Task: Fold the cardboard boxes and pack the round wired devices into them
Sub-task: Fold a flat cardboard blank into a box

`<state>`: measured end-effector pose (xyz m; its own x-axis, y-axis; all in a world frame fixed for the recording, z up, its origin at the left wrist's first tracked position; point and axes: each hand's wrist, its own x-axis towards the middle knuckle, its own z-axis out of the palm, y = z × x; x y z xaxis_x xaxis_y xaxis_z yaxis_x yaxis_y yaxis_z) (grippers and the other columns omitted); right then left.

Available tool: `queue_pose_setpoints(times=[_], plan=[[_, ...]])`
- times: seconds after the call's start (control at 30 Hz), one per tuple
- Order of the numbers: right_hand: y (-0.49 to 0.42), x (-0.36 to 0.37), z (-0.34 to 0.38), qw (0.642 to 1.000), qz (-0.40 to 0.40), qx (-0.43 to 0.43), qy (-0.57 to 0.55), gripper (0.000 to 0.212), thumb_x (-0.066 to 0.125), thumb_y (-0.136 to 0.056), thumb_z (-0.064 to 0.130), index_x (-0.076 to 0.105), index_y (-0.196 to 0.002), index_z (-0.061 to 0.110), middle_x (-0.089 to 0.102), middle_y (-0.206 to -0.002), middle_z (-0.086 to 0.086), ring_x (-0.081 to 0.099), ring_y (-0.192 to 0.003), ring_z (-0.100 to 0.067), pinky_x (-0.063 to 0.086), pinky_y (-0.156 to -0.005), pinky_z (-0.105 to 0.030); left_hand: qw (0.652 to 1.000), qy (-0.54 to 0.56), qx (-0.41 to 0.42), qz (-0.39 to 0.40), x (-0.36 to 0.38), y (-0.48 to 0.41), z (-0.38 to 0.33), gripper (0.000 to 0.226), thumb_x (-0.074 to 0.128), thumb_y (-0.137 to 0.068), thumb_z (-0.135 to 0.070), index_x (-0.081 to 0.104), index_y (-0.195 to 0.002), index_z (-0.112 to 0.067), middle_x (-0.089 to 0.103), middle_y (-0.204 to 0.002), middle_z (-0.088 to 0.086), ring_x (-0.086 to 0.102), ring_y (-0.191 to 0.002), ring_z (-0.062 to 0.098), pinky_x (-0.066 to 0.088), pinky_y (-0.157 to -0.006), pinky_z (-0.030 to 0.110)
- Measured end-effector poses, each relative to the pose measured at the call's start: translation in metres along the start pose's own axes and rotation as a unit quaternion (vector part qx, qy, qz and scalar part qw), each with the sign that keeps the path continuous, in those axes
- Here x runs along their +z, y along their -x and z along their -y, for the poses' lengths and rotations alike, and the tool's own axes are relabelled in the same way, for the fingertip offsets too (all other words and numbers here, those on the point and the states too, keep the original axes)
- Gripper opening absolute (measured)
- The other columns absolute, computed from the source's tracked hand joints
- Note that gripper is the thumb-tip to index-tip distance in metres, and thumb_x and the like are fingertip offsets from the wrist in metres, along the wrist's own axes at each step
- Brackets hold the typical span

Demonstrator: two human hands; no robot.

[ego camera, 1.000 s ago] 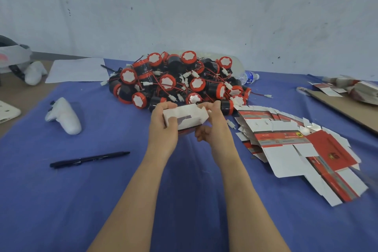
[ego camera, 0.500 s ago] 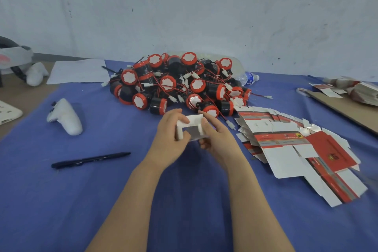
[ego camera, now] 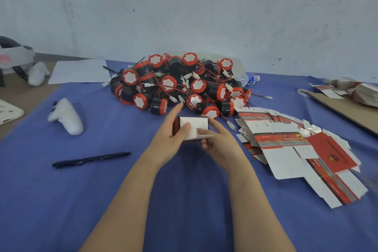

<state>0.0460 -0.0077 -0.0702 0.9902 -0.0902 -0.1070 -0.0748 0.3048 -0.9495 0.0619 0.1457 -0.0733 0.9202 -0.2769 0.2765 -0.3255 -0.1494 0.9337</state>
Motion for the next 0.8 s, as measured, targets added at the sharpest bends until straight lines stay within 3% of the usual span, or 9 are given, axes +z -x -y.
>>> queue_pose_setpoints(times=[0.07,0.2,0.33,0.43,0.5,0.57,0.63,0.7,0.8], plan=[[0.001,0.0,0.0,1.0,0.003,0.002,-0.006,0.038,0.058,-0.09,-0.001,0.061,-0.114,0.029,0.069,-0.076,-0.005,0.055,-0.052,-0.008,0.05,-0.051,-0.017,0.999,-0.038,0.005,-0.021,0.001,0.0,0.004,0.049,0.049,-0.099,-0.026,0.035,-0.145,-0.03,0.04,-0.143,-0.016,0.039,-0.125,-0.001,0.034,-0.096,0.01],[0.001,0.003,-0.002,1.0,0.024,-0.002,0.019,0.042,0.058,-0.092,0.002,0.055,-0.127,0.025,0.066,-0.088,-0.009,0.056,-0.053,-0.008,0.051,-0.054,-0.018,0.995,-0.063,0.009,-0.078,0.002,-0.002,0.006,0.035,0.048,-0.099,-0.013,0.047,-0.13,-0.03,0.051,-0.133,-0.007,0.049,-0.11,0.007,0.04,-0.079,0.003],[0.001,0.008,-0.004,0.993,0.095,-0.001,-0.065,0.053,0.062,-0.089,0.024,0.047,-0.139,0.019,0.065,-0.1,-0.006,0.063,-0.068,-0.012,0.054,-0.066,-0.023,0.995,-0.016,0.0,-0.102,0.002,-0.003,0.006,0.033,0.043,-0.099,-0.006,0.046,-0.12,-0.031,0.045,-0.139,-0.009,0.044,-0.123,0.011,0.039,-0.096,0.02],[0.002,0.011,-0.006,0.986,0.157,-0.031,-0.044,0.062,0.065,-0.082,0.029,0.042,-0.139,0.024,0.067,-0.101,-0.002,0.063,-0.077,-0.012,0.054,-0.072,-0.024,0.993,0.034,0.004,-0.115,-0.001,-0.003,0.004,0.033,0.041,-0.1,-0.004,0.048,-0.118,-0.03,0.041,-0.142,-0.013,0.041,-0.126,0.007,0.039,-0.104,0.026],[0.0,0.018,-0.009,0.993,0.088,-0.076,0.017,0.049,0.063,-0.089,0.031,0.045,-0.135,0.028,0.067,-0.094,0.001,0.06,-0.067,-0.01,0.052,-0.061,-0.023,0.992,0.057,0.006,-0.116,0.001,-0.002,0.001,0.032,0.042,-0.099,-0.002,0.051,-0.113,-0.03,0.041,-0.144,-0.012,0.042,-0.125,0.004,0.04,-0.101,0.02],[-0.004,0.024,-0.015,0.986,-0.056,-0.125,0.094,0.032,0.062,-0.09,0.038,0.054,-0.121,0.031,0.066,-0.094,0.0,0.062,-0.065,-0.01,0.05,-0.052,-0.025,0.993,0.064,0.017,-0.096,0.008,-0.002,-0.003,0.033,0.043,-0.097,-0.003,0.054,-0.106,-0.033,0.043,-0.139,-0.017,0.046,-0.119,-0.003,0.042,-0.09,0.008],[-0.008,0.026,-0.022,0.968,-0.164,-0.143,0.127,0.027,0.063,-0.088,0.043,0.056,-0.112,0.033,0.066,-0.102,0.0,0.066,-0.086,-0.015,0.057,-0.066,-0.036,0.995,0.068,0.024,-0.072,0.019,-0.001,-0.005,0.031,0.043,-0.098,-0.005,0.055,-0.103,-0.033,0.043,-0.133,-0.023,0.046,-0.116,-0.007,0.043,-0.084,0.006],[-0.008,0.024,-0.023,0.963,-0.187,-0.146,0.129,0.027,0.061,-0.089,0.042,0.057,-0.114,0.032,0.066,-0.106,0.0,0.065,-0.095,-0.019,0.058,-0.073,-0.039,0.996,0.054,0.028,-0.065,0.026,0.0,-0.005,0.027,0.046,-0.097,-0.008,0.054,-0.112,-0.029,0.041,-0.135,-0.023,0.047,-0.113,-0.011,0.043,-0.083,0.006],[-0.008,0.021,-0.02,0.977,-0.104,-0.142,0.122,0.022,0.057,-0.095,0.027,0.058,-0.117,0.024,0.068,-0.098,-0.004,0.063,-0.07,-0.015,0.05,-0.051,-0.024,0.994,-0.014,0.03,-0.1,0.024,-0.002,0.0,0.041,0.048,-0.095,-0.004,0.042,-0.133,-0.019,0.033,-0.146,-0.014,0.045,-0.12,0.001,0.044,-0.093,0.012]])
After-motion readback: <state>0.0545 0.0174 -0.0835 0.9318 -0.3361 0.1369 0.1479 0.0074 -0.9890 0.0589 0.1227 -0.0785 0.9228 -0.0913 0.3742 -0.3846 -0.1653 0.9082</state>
